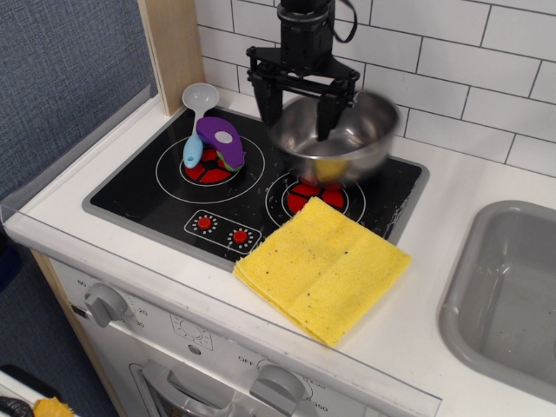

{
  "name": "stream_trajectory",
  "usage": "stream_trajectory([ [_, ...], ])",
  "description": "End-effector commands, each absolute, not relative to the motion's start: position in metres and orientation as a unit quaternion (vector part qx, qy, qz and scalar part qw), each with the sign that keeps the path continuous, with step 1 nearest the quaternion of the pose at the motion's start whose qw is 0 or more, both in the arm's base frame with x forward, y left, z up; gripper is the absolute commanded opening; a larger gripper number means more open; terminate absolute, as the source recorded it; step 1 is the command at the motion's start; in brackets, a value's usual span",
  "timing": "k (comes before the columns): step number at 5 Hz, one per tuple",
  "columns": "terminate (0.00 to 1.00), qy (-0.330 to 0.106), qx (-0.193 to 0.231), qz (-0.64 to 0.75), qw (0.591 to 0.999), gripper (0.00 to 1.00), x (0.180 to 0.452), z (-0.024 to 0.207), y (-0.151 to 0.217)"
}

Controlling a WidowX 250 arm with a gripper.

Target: Move the silver bowl to front left corner of stove

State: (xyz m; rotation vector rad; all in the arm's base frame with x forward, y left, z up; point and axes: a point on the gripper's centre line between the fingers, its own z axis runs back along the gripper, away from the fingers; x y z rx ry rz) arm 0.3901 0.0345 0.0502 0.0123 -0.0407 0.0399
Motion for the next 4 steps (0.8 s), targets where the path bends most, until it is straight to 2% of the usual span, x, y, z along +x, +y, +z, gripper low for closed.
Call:
stream_trajectory([
  [1,0.0,0.002,0.015,0.029,0.999,1.0,0.395,0.04,0.055],
  [2,0.0,-0.016,0.008,0.016,1.0,1.0,0.397,0.05,0.049],
  [3,0.0,-0.068,-0.004,-0.012,0.998,1.0,0.399,0.076,0.037],
  [4,0.0,-0.124,0.003,-0.025,0.992,1.0,0.395,0.107,0.032],
])
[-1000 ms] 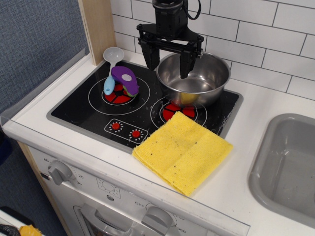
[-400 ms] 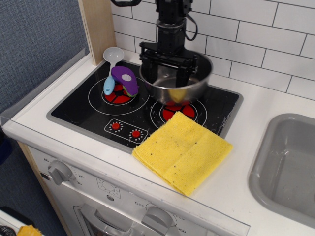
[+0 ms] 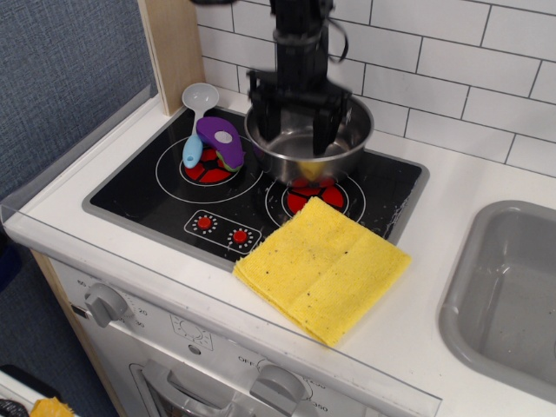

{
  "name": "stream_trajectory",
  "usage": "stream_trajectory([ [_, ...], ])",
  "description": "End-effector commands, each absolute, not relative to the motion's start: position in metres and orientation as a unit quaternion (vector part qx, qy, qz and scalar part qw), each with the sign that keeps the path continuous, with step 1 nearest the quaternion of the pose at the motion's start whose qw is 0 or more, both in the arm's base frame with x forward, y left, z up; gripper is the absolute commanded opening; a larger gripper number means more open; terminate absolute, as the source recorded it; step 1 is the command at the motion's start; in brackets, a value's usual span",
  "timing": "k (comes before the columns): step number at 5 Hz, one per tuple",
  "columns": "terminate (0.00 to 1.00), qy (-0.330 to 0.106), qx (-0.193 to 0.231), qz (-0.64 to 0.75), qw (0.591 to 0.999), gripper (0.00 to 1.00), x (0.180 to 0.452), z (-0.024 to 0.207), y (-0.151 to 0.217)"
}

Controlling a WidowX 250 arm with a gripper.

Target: Move the silver bowl to front left corner of stove

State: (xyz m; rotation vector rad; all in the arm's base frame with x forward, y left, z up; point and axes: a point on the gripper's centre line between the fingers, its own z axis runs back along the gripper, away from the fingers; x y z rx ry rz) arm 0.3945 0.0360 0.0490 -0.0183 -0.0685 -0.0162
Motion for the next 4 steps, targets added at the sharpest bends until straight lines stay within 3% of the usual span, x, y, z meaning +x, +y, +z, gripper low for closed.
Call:
stream_trajectory([
  [1,0.0,-0.141,0.009,-0.011,0.99,1.0,0.385,0.118,0.045],
  [4,0.0,-0.071,0.02,0.022,0.997,1.0,0.381,0.079,0.081],
])
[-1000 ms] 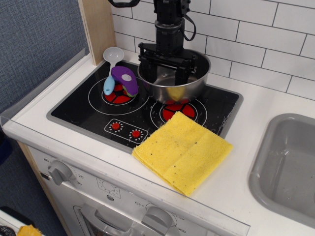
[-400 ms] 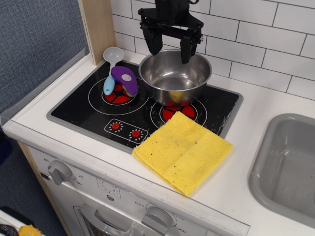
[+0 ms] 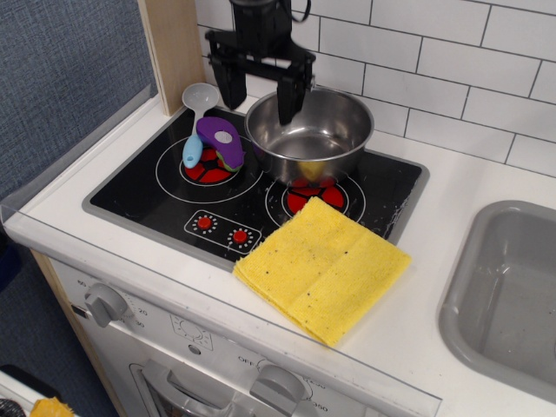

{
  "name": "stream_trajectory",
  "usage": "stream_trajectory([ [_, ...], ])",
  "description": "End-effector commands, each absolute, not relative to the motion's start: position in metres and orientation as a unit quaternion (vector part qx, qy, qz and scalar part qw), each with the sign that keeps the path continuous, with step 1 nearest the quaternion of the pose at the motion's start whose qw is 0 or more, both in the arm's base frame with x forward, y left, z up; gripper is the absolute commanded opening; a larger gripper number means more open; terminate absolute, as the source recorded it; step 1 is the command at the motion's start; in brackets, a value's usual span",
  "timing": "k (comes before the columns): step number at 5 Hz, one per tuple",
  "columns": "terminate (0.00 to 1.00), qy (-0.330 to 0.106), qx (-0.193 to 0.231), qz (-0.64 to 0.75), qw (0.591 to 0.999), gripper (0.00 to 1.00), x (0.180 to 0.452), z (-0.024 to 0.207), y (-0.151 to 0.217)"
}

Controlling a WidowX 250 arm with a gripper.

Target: Move the silver bowl to front left corner of stove

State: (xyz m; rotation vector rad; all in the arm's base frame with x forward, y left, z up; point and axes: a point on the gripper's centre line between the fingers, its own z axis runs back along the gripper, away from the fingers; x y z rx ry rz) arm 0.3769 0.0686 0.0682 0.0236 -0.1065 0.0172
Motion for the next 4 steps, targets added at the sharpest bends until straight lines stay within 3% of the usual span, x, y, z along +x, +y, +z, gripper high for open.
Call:
stream_trajectory([
  [1,0.0,-0.026,0.005,0.009,1.0,1.0,0.385,0.047,0.072],
  [2,0.0,0.0,-0.004,-0.003,1.0,1.0,0.386,0.028,0.061],
  [3,0.0,-0.006,0.001,-0.021,1.0,0.0,0.385,0.031,0.052],
  [4,0.0,-0.022,0.009,-0.042,0.999,0.0,0.381,0.043,0.04],
])
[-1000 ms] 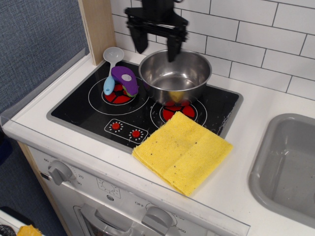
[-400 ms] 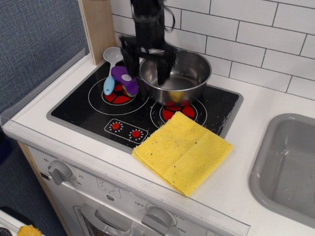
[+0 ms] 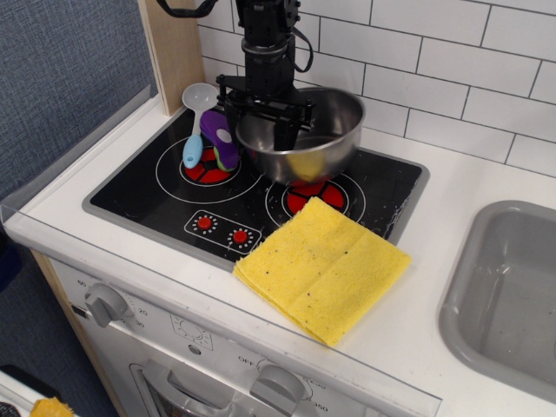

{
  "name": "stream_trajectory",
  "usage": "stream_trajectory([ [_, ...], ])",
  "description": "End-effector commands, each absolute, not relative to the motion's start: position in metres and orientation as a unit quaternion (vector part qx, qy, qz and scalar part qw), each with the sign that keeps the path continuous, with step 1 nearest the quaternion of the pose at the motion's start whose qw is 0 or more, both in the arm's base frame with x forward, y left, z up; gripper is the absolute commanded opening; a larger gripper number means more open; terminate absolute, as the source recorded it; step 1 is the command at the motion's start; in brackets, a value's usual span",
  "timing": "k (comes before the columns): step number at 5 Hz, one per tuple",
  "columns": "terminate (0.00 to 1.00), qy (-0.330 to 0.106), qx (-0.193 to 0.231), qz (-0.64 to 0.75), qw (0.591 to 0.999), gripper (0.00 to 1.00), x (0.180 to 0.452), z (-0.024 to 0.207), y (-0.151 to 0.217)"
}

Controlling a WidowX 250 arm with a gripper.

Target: Move the silver bowl to front left corner of stove

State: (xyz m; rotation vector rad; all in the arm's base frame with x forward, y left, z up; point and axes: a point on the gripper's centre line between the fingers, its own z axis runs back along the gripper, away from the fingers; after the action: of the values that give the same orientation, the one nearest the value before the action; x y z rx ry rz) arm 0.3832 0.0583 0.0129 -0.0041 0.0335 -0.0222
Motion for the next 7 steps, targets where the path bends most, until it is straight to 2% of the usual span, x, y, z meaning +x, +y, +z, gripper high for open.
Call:
stream_trajectory([
  [1,0.0,-0.045,0.005,-0.051,0.998,0.0,0.379,0.06,0.029],
  [3,0.0,-0.081,-0.039,-0.044,0.995,0.0,0.381,0.086,0.015],
  [4,0.0,-0.109,-0.044,-0.026,0.993,0.0,0.366,0.104,0.021],
  [5,0.0,-0.112,-0.041,-0.009,0.993,0.0,0.344,0.108,0.031],
  [6,0.0,-0.094,-0.026,0.012,0.995,0.0,0.308,0.105,0.053],
  [7,0.0,-0.054,0.007,0.037,0.998,0.0,0.272,0.098,0.091],
])
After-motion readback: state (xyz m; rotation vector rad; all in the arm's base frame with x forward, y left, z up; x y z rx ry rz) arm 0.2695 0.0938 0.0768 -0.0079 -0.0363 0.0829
